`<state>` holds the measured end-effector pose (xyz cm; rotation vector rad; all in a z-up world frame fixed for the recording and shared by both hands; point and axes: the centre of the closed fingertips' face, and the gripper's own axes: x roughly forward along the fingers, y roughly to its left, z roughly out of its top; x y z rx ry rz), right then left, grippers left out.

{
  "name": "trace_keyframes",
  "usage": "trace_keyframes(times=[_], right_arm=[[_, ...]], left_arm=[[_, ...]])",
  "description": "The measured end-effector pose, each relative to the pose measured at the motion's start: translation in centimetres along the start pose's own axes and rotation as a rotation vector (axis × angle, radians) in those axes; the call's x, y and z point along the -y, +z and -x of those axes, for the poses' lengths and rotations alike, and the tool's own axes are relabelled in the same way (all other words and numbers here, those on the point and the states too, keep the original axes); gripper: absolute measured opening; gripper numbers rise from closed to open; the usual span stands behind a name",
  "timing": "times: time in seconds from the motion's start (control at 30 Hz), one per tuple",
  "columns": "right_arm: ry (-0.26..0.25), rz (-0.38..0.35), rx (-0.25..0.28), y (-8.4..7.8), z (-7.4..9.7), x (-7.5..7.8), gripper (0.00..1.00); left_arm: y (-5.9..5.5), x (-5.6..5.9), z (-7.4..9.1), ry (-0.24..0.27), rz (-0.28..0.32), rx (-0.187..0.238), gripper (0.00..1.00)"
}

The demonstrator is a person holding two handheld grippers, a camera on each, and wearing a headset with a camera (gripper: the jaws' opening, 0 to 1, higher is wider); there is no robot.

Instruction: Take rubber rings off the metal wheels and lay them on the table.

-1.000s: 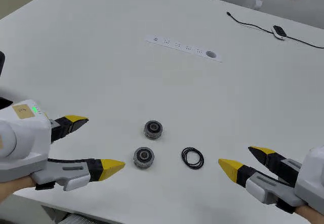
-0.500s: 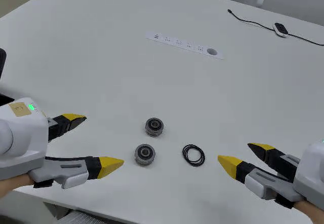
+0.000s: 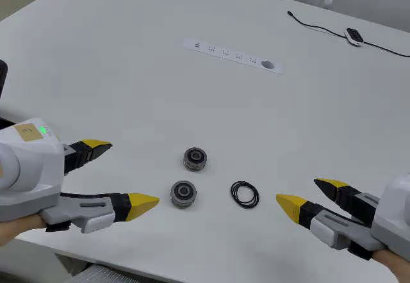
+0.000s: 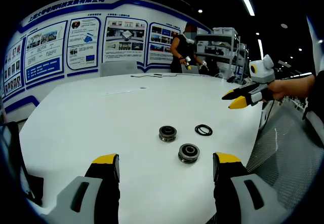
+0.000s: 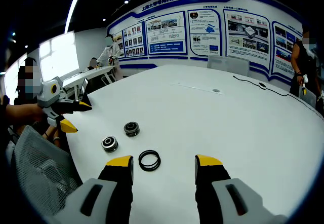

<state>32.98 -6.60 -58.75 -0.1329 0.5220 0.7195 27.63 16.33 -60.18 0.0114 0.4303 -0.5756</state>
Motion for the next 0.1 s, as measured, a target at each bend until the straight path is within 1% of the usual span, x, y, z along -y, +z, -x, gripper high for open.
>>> trace_keyframes(times=[0.1], right_arm=[[-0.006,0.001,-0.002,-0.07,0.04,0.1,0.5]], left_arm=[[-0.01,-0.02,-0.01,-0.001,0.001,-0.001,0.78]])
